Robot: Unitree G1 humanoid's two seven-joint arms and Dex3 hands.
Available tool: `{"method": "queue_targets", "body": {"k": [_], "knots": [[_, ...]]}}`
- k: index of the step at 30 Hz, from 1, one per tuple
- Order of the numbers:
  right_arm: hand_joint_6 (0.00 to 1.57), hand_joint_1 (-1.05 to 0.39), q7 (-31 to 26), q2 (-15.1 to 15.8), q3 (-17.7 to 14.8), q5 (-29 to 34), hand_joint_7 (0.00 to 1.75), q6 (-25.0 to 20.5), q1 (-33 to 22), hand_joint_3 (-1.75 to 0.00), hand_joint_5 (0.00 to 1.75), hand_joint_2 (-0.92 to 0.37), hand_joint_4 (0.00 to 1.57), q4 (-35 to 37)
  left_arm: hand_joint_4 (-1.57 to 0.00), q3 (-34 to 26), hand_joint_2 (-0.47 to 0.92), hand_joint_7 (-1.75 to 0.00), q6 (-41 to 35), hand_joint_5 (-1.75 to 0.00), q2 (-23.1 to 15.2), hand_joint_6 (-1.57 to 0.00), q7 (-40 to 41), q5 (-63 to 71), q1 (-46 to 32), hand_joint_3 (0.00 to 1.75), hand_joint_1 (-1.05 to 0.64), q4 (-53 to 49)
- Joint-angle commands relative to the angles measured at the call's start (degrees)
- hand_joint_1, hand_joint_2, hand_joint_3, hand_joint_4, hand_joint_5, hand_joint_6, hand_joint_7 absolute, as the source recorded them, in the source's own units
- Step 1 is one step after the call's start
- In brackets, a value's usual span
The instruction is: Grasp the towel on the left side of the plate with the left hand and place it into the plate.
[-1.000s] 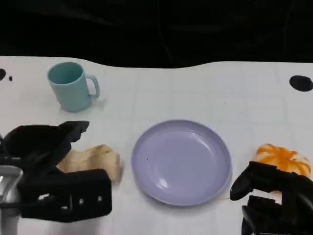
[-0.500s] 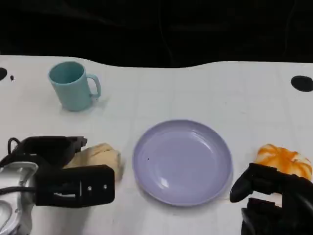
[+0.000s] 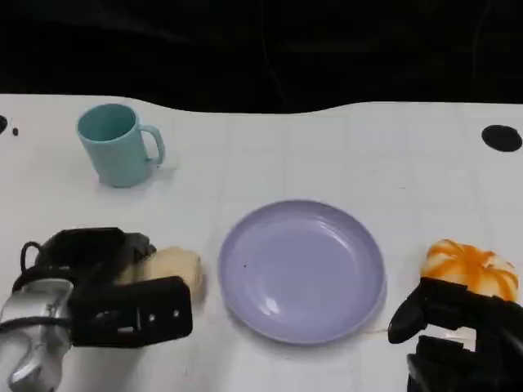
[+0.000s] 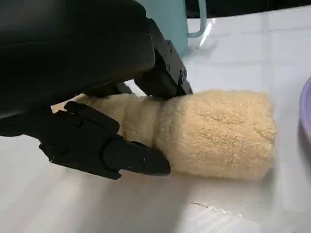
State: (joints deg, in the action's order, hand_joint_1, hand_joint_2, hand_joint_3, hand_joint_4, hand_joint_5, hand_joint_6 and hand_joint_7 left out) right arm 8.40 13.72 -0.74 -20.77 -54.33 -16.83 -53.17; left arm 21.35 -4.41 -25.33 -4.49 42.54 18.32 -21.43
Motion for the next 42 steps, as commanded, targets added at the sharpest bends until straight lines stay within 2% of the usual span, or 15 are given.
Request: {"method": "queue_targets", "body": {"k": [1,2,3,6,8,9,11,13,14,21,25,35,39,42], "knots": [[0.58,0.04,0.38,1.25,-0.88,-0.23,1.56,0.45,-0.28,-1.17,1.75,-0.58,0.64,-0.55,-0.79,-1.32,0.82,-1.09,3.94,-1.67,-0.58,-0.88,7.56,-0.55,-3.09,0.40,-0.21,-0.66],[0.58,0.04,0.49,1.28,-0.94,-0.36,1.56,0.62,-0.26,-1.17,1.75,-0.58,0.64,-0.42,-0.82,-1.69,0.83,-1.41,4.37,-1.71,-0.56,-0.73,9.31,-0.37,-3.47,0.40,-0.22,-0.09],[0.57,0.04,0.69,1.40,-0.93,-0.39,1.55,0.96,-0.29,-1.17,1.75,-0.59,0.64,-0.29,-0.84,-2.23,0.85,-1.61,5.25,-1.73,-0.53,-0.64,11.30,-0.48,-3.92,0.40,-0.24,0.47],[0.57,0.05,0.82,1.60,-0.58,-0.09,1.56,1.36,-0.23,-1.17,1.75,-0.59,0.64,-0.23,-0.83,-4.03,0.86,-1.73,6.48,-1.74,-0.07,-0.53,15.52,-1.08,-5.07,0.39,-0.25,2.66],[0.58,0.05,0.48,1.41,-0.42,-0.06,1.56,1.07,-0.13,-1.18,1.75,-0.59,0.64,-0.14,-0.85,-5.05,0.87,-1.74,6.24,-1.75,0.45,-0.54,16.83,-1.32,-5.57,0.41,-0.25,4.22],[0.57,0.05,0.37,1.33,-0.36,-0.08,1.56,0.97,-0.09,-1.18,1.75,-0.59,0.64,-0.09,-0.86,-5.53,0.83,-1.74,5.89,-1.75,0.77,-0.55,17.00,-1.54,-5.77,0.50,-0.25,4.98],[0.57,0.05,0.17,1.21,-0.23,-0.07,1.56,0.91,-0.05,-1.17,1.75,-0.59,0.64,-0.02,-0.88,-6.38,0.69,-1.75,5.46,-1.75,1.53,-0.60,17.86,-1.63,-6.08,0.82,-0.23,6.78],[0.58,0.05,0.27,1.24,-0.08,0.03,1.56,1.42,-0.13,-1.18,1.75,-0.59,0.65,0.35,-0.89,-6.99,0.62,-1.75,3.86,-1.75,2.31,-0.62,16.64,-1.66,-6.36,0.97,-0.22,9.85],[0.58,0.05,0.33,1.26,-0.03,0.08,1.56,1.69,-0.19,-1.18,1.75,-0.58,0.65,0.53,-0.89,-7.14,0.61,-1.75,2.96,-1.75,2.64,-0.63,15.82,-1.63,-6.44,0.99,-0.22,11.37],[0.59,0.04,-0.09,1.33,0.34,0.32,1.56,1.61,-0.01,-1.18,1.75,-0.58,0.65,0.67,-0.90,-5.76,0.51,-1.75,-1.20,-1.75,5.92,-0.65,10.87,-1.25,-4.98,1.04,-0.21,21.16],[0.59,0.03,-0.45,1.26,0.48,0.10,1.56,1.11,0.24,-1.18,1.75,-0.58,0.65,0.70,-0.89,-3.41,0.50,-1.75,-3.02,-1.75,8.87,-0.65,7.43,-0.63,-2.14,1.04,-0.21,23.19],[0.58,0.04,-0.30,1.20,0.91,0.21,1.56,2.37,0.26,-1.17,1.75,-0.59,0.64,1.42,-0.91,3.09,0.48,-1.75,-7.06,-1.75,16.49,-0.68,3.41,2.40,4.75,1.05,-0.21,18.93],[0.58,0.04,-0.30,1.24,1.10,0.25,1.56,2.75,0.15,-1.17,1.75,-0.59,0.65,1.52,-0.92,4.90,0.49,-1.75,-7.28,-1.75,18.20,-0.69,3.36,2.92,6.60,1.00,-0.21,16.24],[0.58,0.02,-0.40,1.11,1.17,0.16,1.56,2.75,0.13,-1.17,1.75,-0.58,0.65,1.60,-0.90,5.85,0.51,-1.64,-7.79,-1.75,19.05,-0.69,2.89,3.13,7.70,0.99,-0.21,14.63]]}}
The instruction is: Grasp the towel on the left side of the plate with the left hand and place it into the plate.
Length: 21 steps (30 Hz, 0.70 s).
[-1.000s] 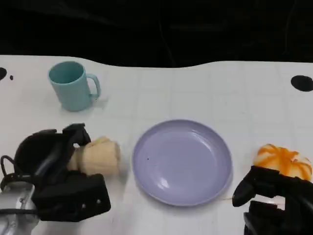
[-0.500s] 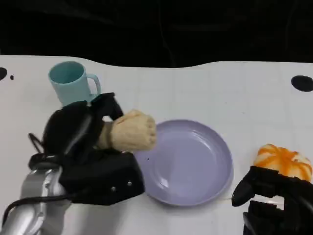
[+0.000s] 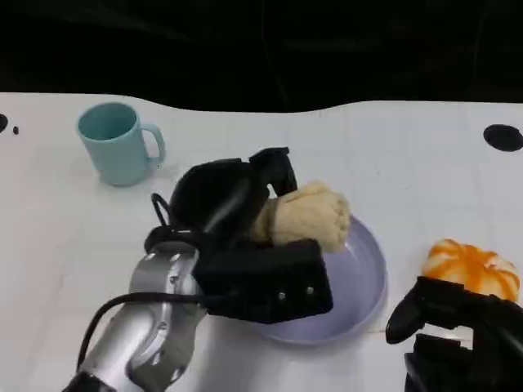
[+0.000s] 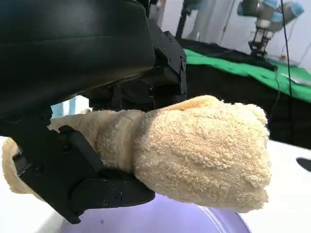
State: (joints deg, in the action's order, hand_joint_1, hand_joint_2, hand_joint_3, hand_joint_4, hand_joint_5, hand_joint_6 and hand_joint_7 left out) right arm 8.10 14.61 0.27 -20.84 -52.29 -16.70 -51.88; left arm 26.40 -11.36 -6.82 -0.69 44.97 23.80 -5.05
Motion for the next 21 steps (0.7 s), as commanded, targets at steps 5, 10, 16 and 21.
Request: {"method": "queue_targets", "body": {"k": [5,10,16,21], "knots": [[0.60,0.01,-0.71,-0.09,0.60,0.34,1.56,0.47,0.17,-1.18,1.75,-0.57,0.66,-0.05,-0.66,0.66,0.66,-0.79,-0.07,-1.73,0.16,-0.70,-3.71,-1.26,2.48,0.67,-0.25,-2.59],[0.60,0.01,-0.23,0.03,0.50,0.08,1.56,1.43,0.02,-1.19,1.75,-0.57,0.66,0.40,-0.41,1.86,0.91,-0.06,-0.97,-0.77,-2.94,-0.45,-11.47,-0.44,2.42,0.22,-0.47,0.06],[0.61,0.02,-0.29,0.11,0.53,0.06,1.55,1.63,0.08,-1.22,1.75,-0.55,0.67,0.47,-0.24,3.40,0.92,0.00,-3.19,-0.34,-4.65,-0.24,-18.38,0.95,3.04,0.18,-0.73,2.82],[0.61,0.03,-0.05,0.26,0.63,0.20,1.54,2.19,0.02,-1.23,1.75,-0.54,0.67,0.78,-0.15,3.63,0.92,0.00,-3.68,-0.28,-5.32,-0.17,-21.01,1.22,3.44,0.19,-0.82,3.62]]}}
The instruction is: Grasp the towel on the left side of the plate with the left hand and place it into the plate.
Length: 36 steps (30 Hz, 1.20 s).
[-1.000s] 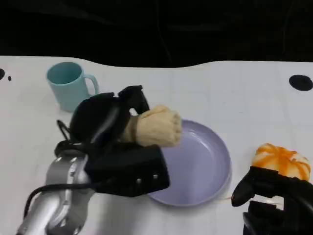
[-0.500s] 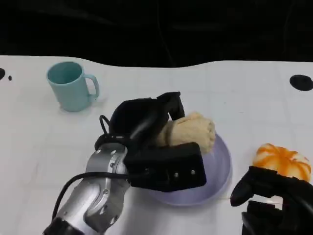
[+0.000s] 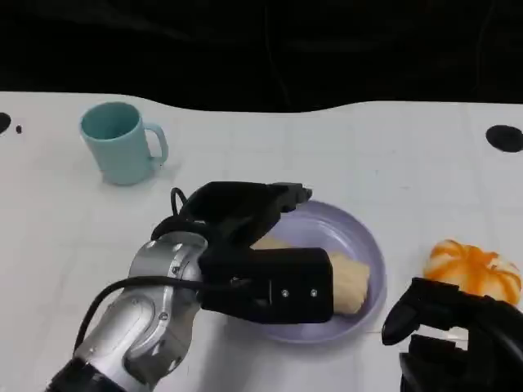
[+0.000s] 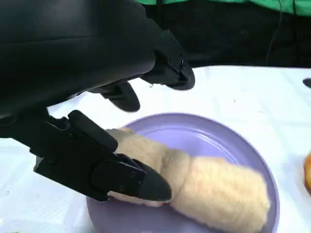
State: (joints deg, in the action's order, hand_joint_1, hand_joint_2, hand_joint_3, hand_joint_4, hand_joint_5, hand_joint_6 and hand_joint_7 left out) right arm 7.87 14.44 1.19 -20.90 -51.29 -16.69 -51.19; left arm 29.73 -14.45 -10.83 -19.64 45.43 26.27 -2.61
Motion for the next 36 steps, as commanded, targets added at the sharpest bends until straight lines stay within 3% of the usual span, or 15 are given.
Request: {"method": "queue_targets", "body": {"k": [1,9,21,26,32,35,36], "knots": [[0.61,0.03,0.22,0.45,-0.28,0.26,1.54,1.28,-0.01,-1.23,1.75,-0.54,0.67,0.13,-0.14,0.28,0.92,0.00,-0.60,-0.28,-1.37,-0.17,-2.20,0.76,0.96,0.19,-0.83,1.29],[0.61,0.02,-0.15,0.40,-0.40,0.16,1.54,0.73,0.04,-1.23,1.75,-0.54,0.66,0.04,-0.11,-1.30,0.92,-0.01,0.29,-0.27,-3.36,-0.15,-3.24,-0.74,-0.01,0.19,-0.90,4.52],[0.60,0.03,-0.14,0.80,-0.27,0.25,1.54,0.83,-0.04,-1.23,1.75,-0.55,0.66,-0.26,-0.19,-8.23,0.92,-0.04,1.27,-0.37,-9.14,-0.23,-7.87,-7.62,-4.70,0.23,-0.79,16.35],[0.60,0.02,-0.19,1.02,-0.10,0.34,1.54,0.65,0.06,-1.23,1.75,-0.54,0.66,-0.41,-0.32,-13.81,0.92,-0.07,3.27,-0.45,-11.71,-0.31,-7.50,-12.85,-9.44,0.24,-0.71,22.08],[0.59,0.04,0.02,0.73,-0.43,-0.29,1.54,0.68,0.19,-1.23,1.75,-0.55,0.65,-0.11,-0.45,-21.53,0.92,-0.08,4.24,-0.48,-12.12,-0.39,-7.37,-22.50,-15.81,0.26,-0.65,25.69],[0.59,0.04,0.30,0.69,-0.51,-0.41,1.54,1.08,0.23,-1.23,1.75,-0.55,0.66,0.24,-0.52,-24.91,0.92,-0.10,5.85,-0.47,-12.43,-0.48,-6.65,-26.28,-19.26,0.24,-0.58,27.16],[0.59,0.03,0.30,0.73,-0.46,-0.35,1.54,1.05,0.26,-1.22,1.75,-0.55,0.66,0.26,-0.59,-26.09,0.92,-0.11,6.76,-0.46,-12.21,-0.56,-6.31,-27.84,-20.47,0.22,-0.49,27.51]]}}
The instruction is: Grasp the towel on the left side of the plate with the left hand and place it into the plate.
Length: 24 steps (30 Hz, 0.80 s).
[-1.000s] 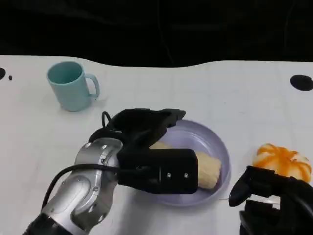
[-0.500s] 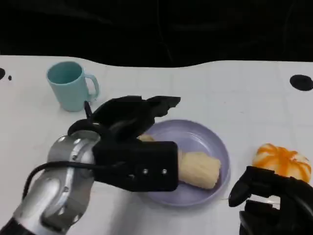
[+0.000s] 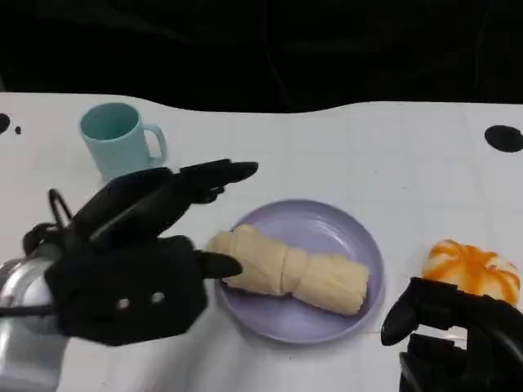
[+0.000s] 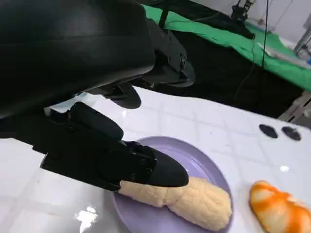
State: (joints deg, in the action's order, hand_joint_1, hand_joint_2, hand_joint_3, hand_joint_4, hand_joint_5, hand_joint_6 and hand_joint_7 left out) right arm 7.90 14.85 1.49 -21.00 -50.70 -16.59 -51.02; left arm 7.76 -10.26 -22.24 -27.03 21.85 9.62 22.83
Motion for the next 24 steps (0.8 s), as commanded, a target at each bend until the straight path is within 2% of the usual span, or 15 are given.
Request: {"method": "queue_targets", "body": {"k": [1,3,5,6,7,9,10,12,13,16,19,24], "knots": [[0.59,0.03,0.38,0.42,-0.74,-0.22,1.54,0.53,0.15,-1.22,1.75,-0.55,0.66,0.14,-0.66,-5.57,0.92,-0.13,3.85,-0.47,-0.03,-0.63,1.46,-6.87,-5.23,0.20,-0.41,2.14],[0.60,0.03,0.51,0.54,-0.71,-0.14,1.54,0.63,0.13,-1.22,1.75,-0.55,0.66,0.19,-0.77,-7.68,0.92,-0.17,5.78,-0.52,1.59,-0.74,2.04,-11.79,-7.40,0.18,-0.28,1.95],[0.60,0.02,0.54,0.62,-0.63,0.00,1.54,0.70,0.15,-1.22,1.75,-0.55,0.66,0.14,-0.83,-9.68,0.90,-0.29,6.78,-0.74,4.13,-0.90,3.05,-17.09,-9.96,0.29,-0.15,1.97],[0.60,0.02,0.51,0.64,-0.58,0.06,1.54,0.66,0.21,-1.22,1.75,-0.55,0.66,0.12,-0.84,-10.61,0.82,-0.39,6.95,-0.89,5.40,-0.96,3.53,-19.63,-11.34,0.51,-0.11,2.33],[0.60,0.02,0.49,0.66,-0.55,0.09,1.54,0.63,0.25,-1.22,1.75,-0.55,0.66,0.11,-0.87,-11.14,0.70,-0.58,7.06,-1.08,6.09,-0.99,3.84,-21.24,-12.21,0.82,-0.09,2.60],[0.60,0.02,0.49,0.64,-0.45,0.15,1.54,0.73,0.26,-1.22,1.75,-0.55,0.66,0.17,-0.87,-12.03,0.64,-0.81,5.35,-1.27,6.88,-0.96,4.16,-23.94,-14.15,1.02,-0.09,4.49],[0.61,0.02,0.48,0.64,-0.37,0.21,1.54,0.80,0.24,-1.22,1.75,-0.55,0.66,0.20,-0.86,-12.65,0.64,-0.96,3.81,-1.38,7.16,-0.91,3.90,-26.15,-15.29,1.06,-0.09,5.66],[0.61,0.02,0.48,0.58,-0.24,0.24,1.54,0.97,0.22,-1.22,1.75,-0.54,0.66,0.25,-0.84,-13.74,0.63,-1.14,1.33,-1.51,7.78,-0.85,4.01,-29.71,-17.57,1.07,-0.09,7.68],[0.61,0.02,0.50,0.56,-0.19,0.24,1.54,1.08,0.22,-1.22,1.75,-0.54,0.66,0.27,-0.85,-14.13,0.59,-1.25,0.40,-1.58,8.16,-0.84,4.37,-30.97,-18.51,1.13,-0.12,8.44],[0.61,0.02,0.52,0.52,-0.32,0.04,1.54,0.87,0.28,-1.22,1.75,-0.54,0.66,0.34,-0.92,-15.33,0.49,-1.39,-5.50,-1.63,11.22,-0.87,7.86,-35.81,-21.96,1.26,-0.12,11.47],[0.61,0.01,0.50,0.52,-0.30,0.05,1.54,0.87,0.35,-1.22,1.75,-0.54,0.67,0.37,-0.95,-16.32,0.47,-1.43,-11.61,-1.63,12.97,-0.90,10.72,-40.27,-24.72,1.29,-0.12,15.15],[0.62,0.02,0.64,0.64,-0.44,-0.11,1.54,0.72,0.49,-1.23,1.75,-0.53,0.67,0.33,-0.85,-18.92,0.51,-1.57,-19.34,-1.74,15.58,-0.78,14.56,-50.12,-29.87,1.29,-0.09,20.65]]}}
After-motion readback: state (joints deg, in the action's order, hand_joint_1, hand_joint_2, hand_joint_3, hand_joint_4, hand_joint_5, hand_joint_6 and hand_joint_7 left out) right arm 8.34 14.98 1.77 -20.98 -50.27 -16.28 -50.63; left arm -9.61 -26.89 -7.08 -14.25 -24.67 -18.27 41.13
